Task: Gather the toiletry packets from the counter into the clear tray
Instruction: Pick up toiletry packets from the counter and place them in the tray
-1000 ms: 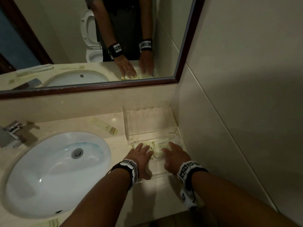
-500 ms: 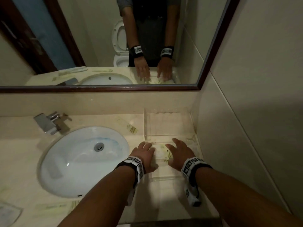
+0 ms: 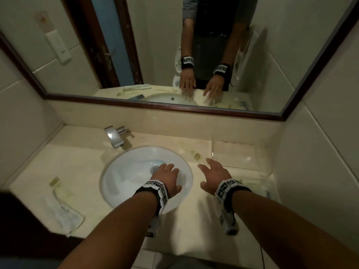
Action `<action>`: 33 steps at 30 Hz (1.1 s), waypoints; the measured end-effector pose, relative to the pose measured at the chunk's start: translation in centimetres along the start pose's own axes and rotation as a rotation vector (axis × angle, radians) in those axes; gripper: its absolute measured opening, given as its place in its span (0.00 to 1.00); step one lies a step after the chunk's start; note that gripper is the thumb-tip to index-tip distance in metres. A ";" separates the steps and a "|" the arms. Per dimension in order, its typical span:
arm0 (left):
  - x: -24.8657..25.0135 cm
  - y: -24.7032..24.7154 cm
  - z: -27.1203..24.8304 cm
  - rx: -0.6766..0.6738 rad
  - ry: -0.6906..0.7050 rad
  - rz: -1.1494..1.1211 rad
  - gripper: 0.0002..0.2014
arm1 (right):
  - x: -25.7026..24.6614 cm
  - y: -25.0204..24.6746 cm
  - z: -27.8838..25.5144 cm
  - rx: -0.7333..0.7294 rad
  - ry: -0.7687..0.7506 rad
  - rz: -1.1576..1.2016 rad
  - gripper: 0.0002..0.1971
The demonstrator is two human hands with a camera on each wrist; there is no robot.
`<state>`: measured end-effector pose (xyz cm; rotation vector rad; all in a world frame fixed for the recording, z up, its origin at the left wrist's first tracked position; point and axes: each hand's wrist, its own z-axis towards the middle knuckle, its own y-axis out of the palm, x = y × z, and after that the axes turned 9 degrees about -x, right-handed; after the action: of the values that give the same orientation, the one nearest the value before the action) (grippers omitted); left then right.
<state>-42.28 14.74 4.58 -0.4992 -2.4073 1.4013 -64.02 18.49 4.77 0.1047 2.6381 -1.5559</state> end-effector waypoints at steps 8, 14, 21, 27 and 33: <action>-9.3 1.3 -4.5 0.041 -0.093 -0.120 0.34 | -9.7 -0.3 1.4 -0.015 -0.067 -0.067 0.38; -16.2 2.5 -6.9 -0.001 -0.174 -0.151 0.32 | -15.8 0.2 2.4 -0.047 -0.087 -0.111 0.37; -21.5 5.3 -10.1 -0.094 -0.216 -0.159 0.32 | -21.3 3.1 2.7 -0.128 -0.118 -0.141 0.36; -23.6 8.4 -11.9 -0.123 -0.231 -0.124 0.32 | -24.7 5.8 2.6 -0.212 -0.182 -0.147 0.36; -24.4 11.5 -13.1 -0.200 -0.245 -0.158 0.31 | -27.6 8.4 2.8 -0.290 -0.268 -0.167 0.32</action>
<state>-13.29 19.26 -1.50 -0.1847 -2.7318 1.2234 -35.68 19.60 -1.12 -0.3253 2.6707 -1.1130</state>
